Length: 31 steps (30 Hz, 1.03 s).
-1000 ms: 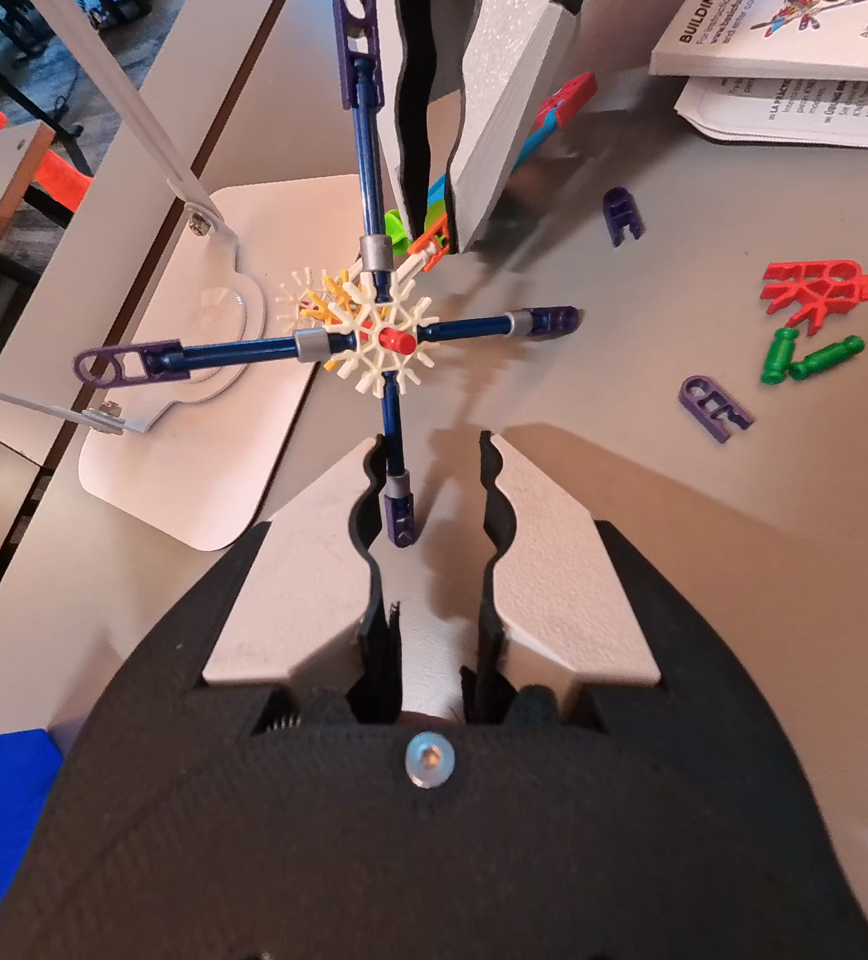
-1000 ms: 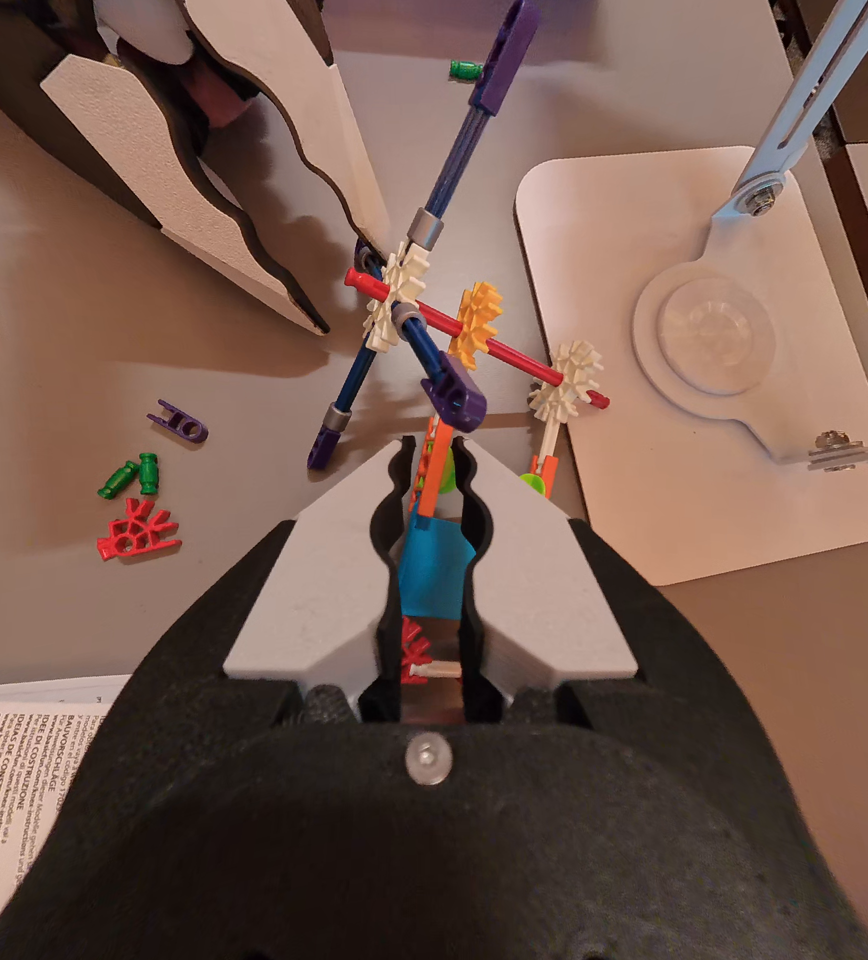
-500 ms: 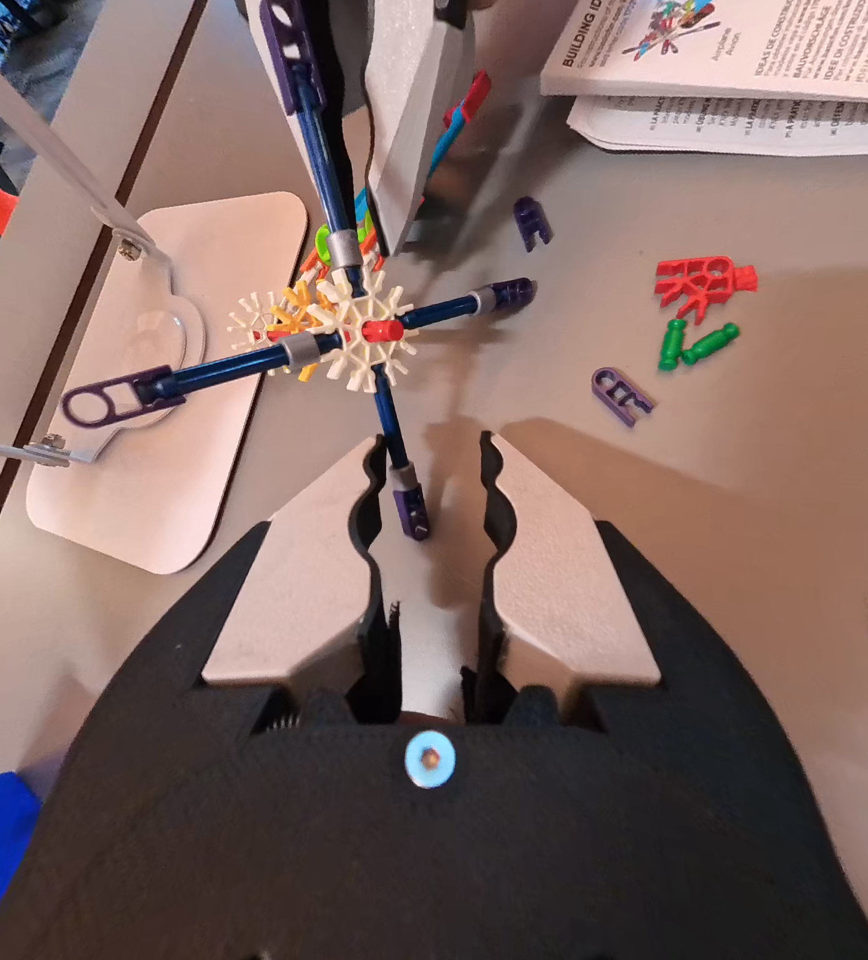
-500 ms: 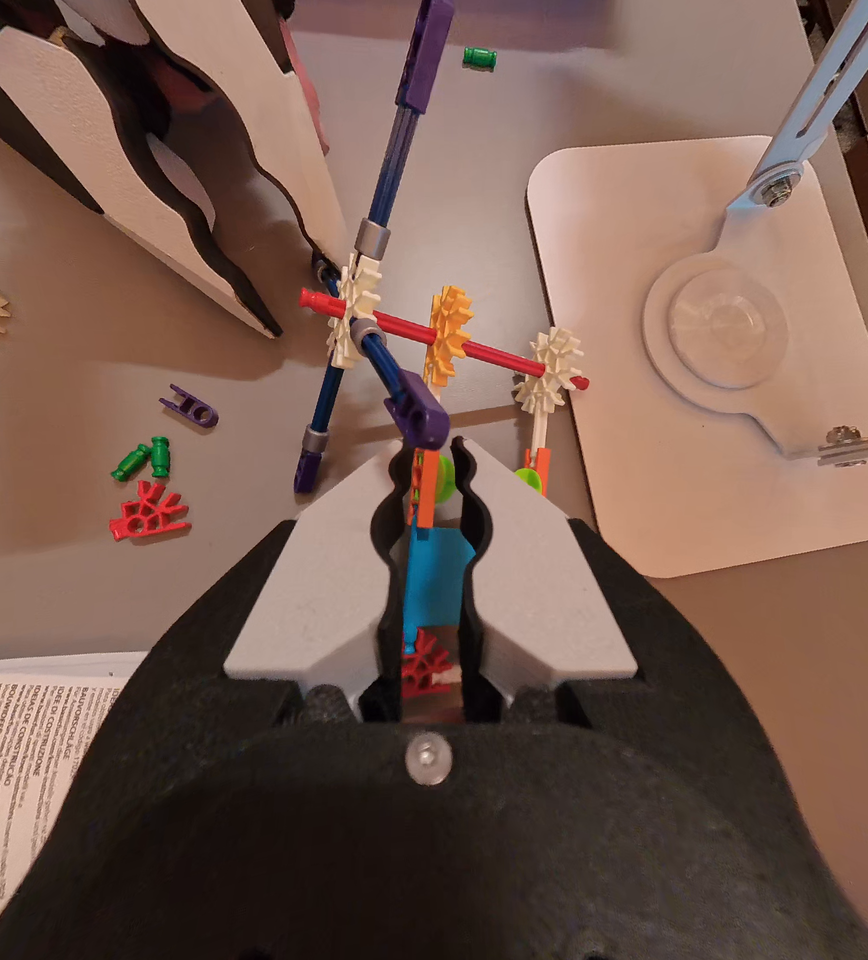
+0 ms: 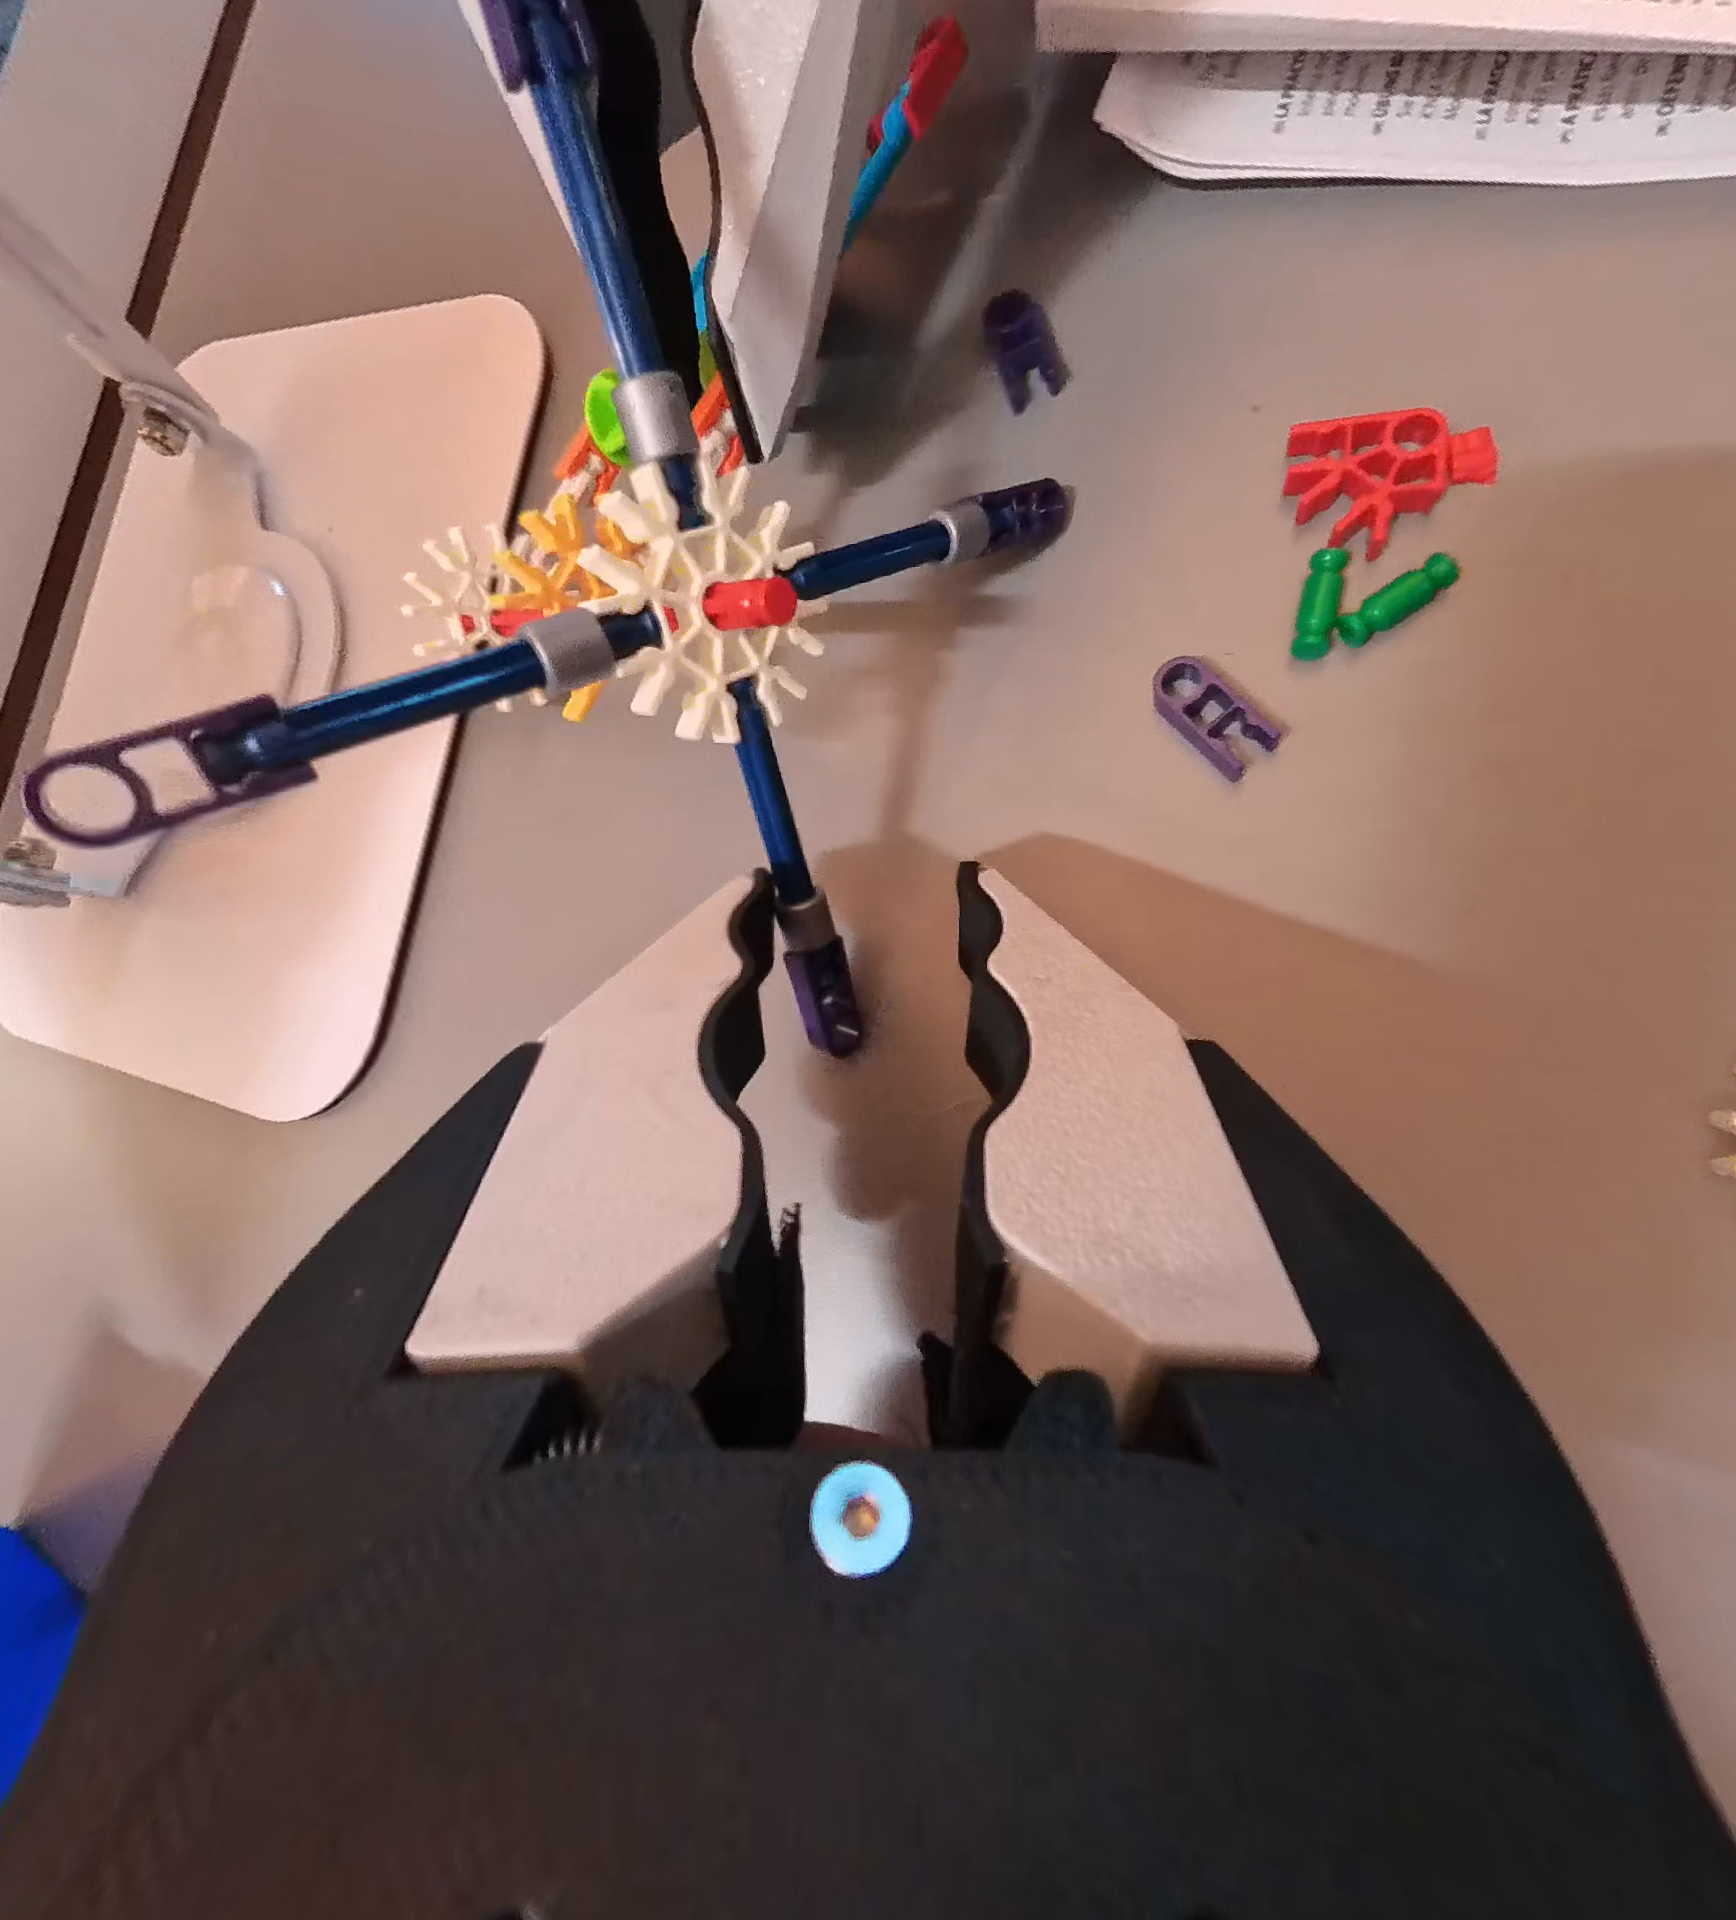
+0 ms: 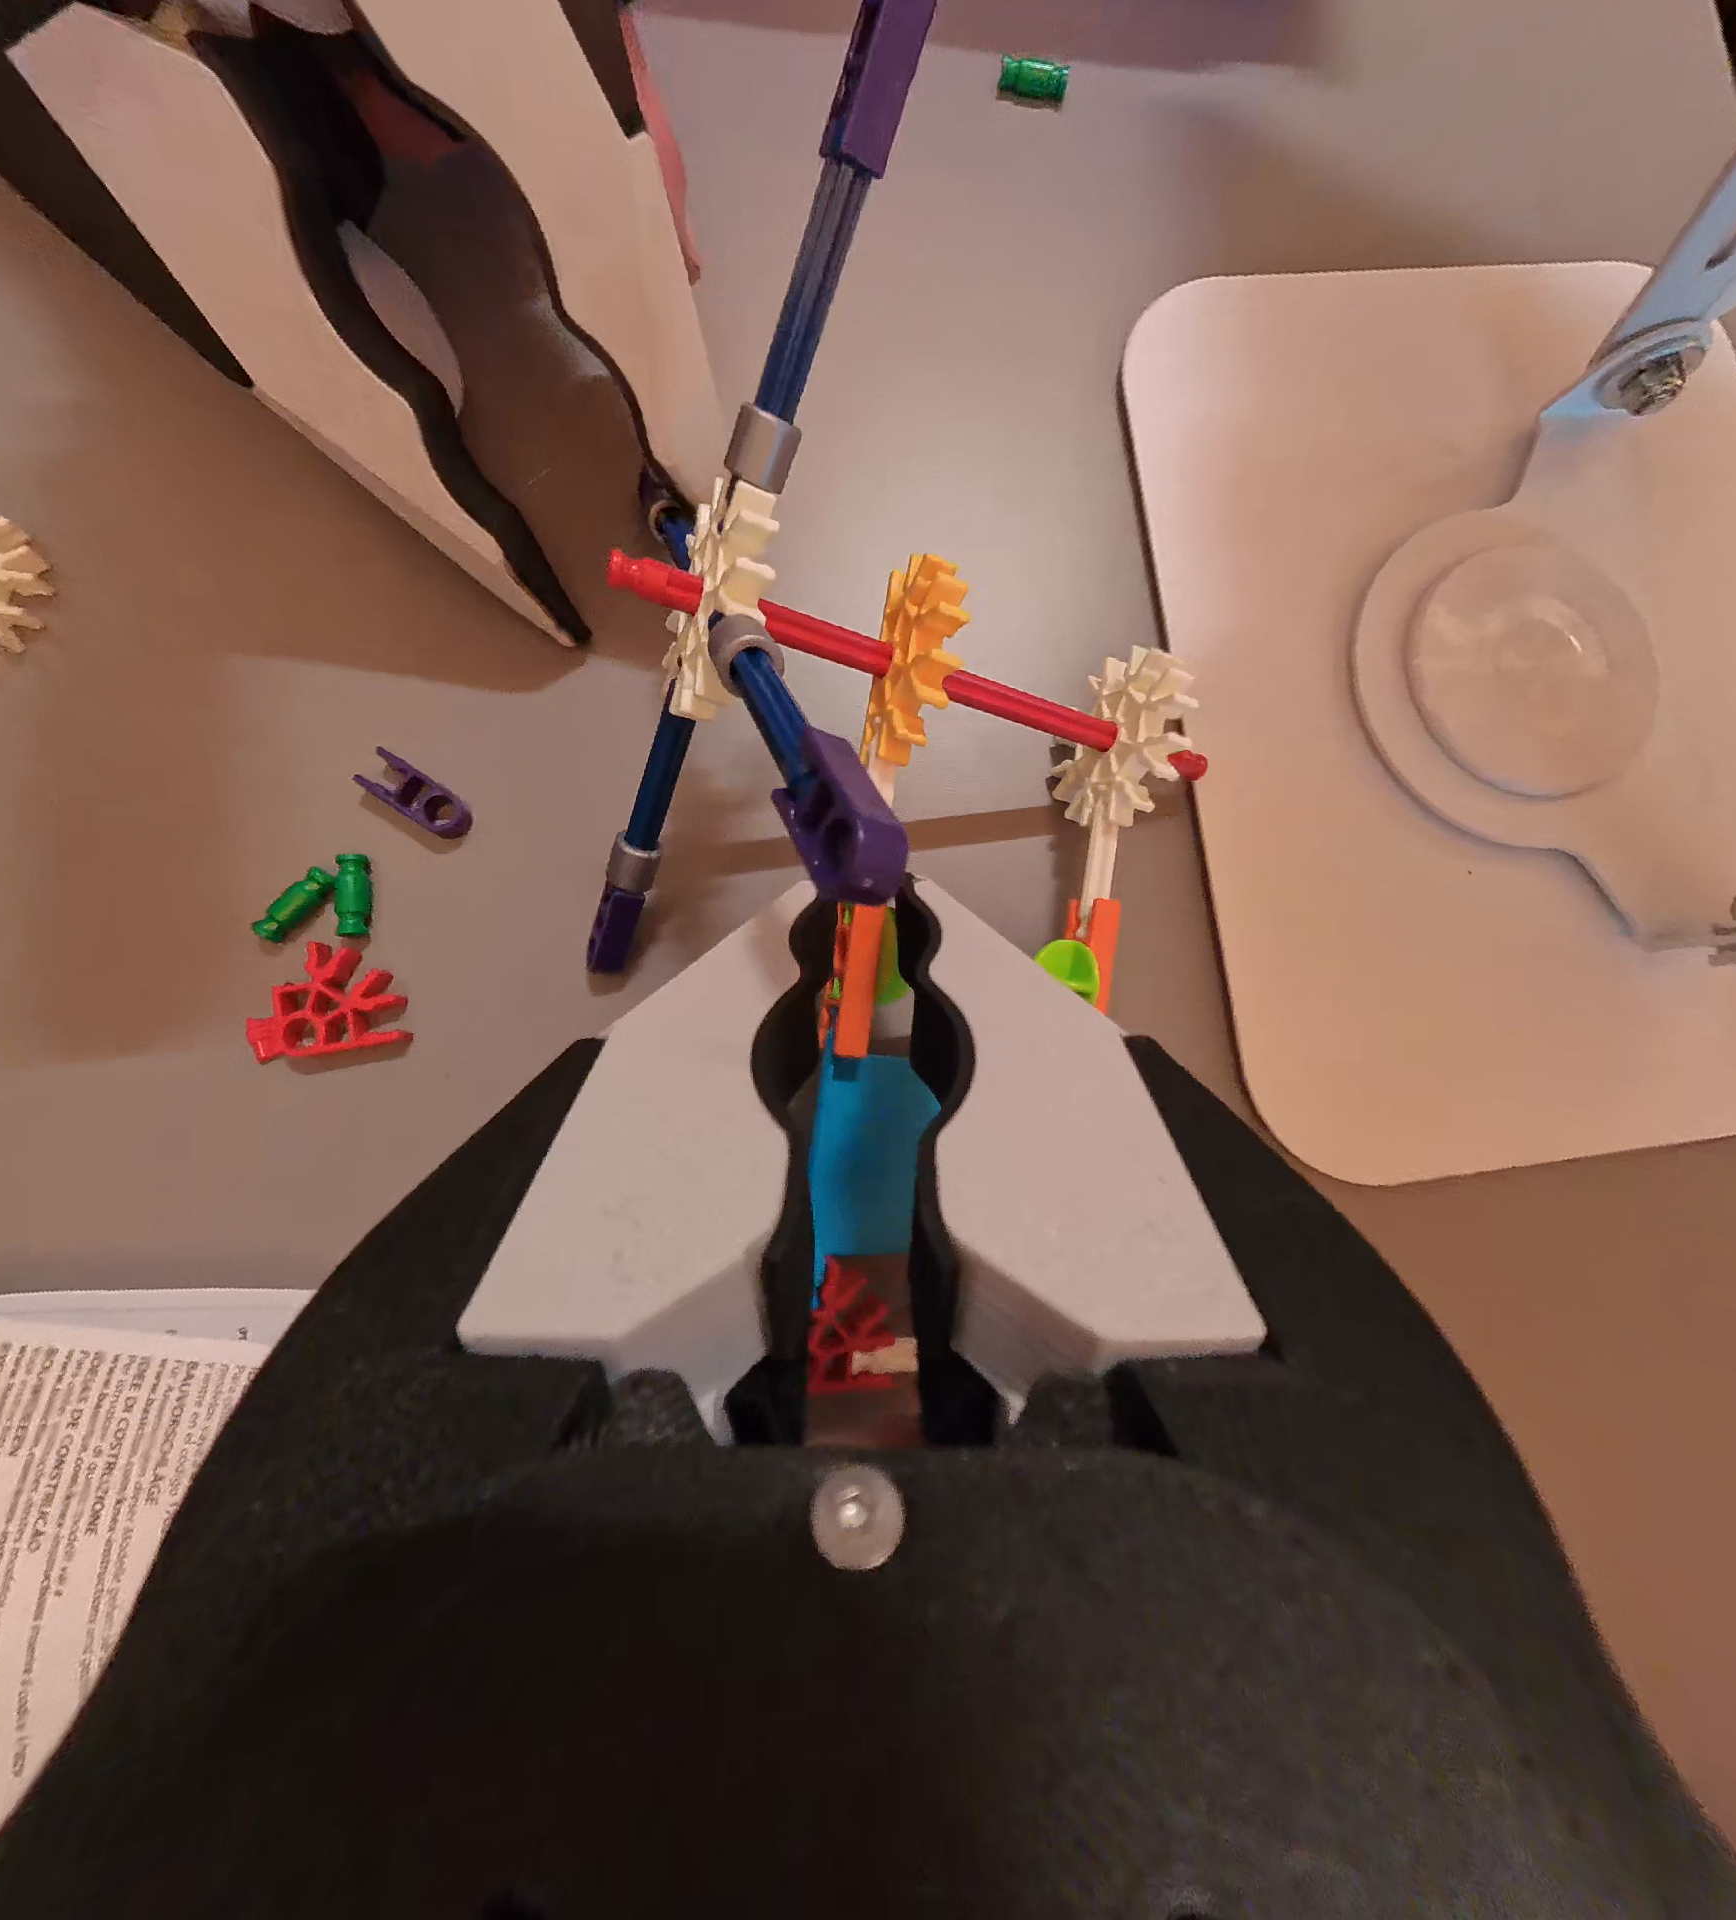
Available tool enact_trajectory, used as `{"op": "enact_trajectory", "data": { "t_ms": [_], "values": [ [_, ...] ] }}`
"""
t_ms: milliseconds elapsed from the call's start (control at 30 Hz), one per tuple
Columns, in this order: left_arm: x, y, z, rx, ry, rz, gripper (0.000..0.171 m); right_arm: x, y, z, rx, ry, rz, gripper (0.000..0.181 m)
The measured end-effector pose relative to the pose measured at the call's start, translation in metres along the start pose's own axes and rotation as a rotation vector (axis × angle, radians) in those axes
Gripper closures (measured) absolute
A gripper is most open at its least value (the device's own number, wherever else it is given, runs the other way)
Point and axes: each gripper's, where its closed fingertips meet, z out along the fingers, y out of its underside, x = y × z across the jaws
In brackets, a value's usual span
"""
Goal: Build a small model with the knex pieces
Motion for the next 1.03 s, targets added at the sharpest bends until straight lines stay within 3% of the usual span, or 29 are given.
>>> {"op": "enact_trajectory", "data": {
  "t_ms": [300,433,700,1033],
  "values": [
    [0.006,0.0,-0.003,0.004,0.029,0.016,0.137,-0.01,-0.002,-0.001,0.016,-0.042,-0.037,0.173],
    [0.005,0.001,-0.004,0.001,0.023,0.019,0.137,-0.006,-0.004,-0.006,0.019,-0.023,-0.029,0.152],
    [0.005,0.001,-0.004,0.002,0.022,0.02,0.137,0.011,-0.005,-0.014,0.04,0.042,0.027,0.127],
    [0.006,0.001,-0.003,0.007,0.026,0.021,0.139,0.016,0.014,-0.003,-0.044,0.053,0.04,0.112]
  ]
}}
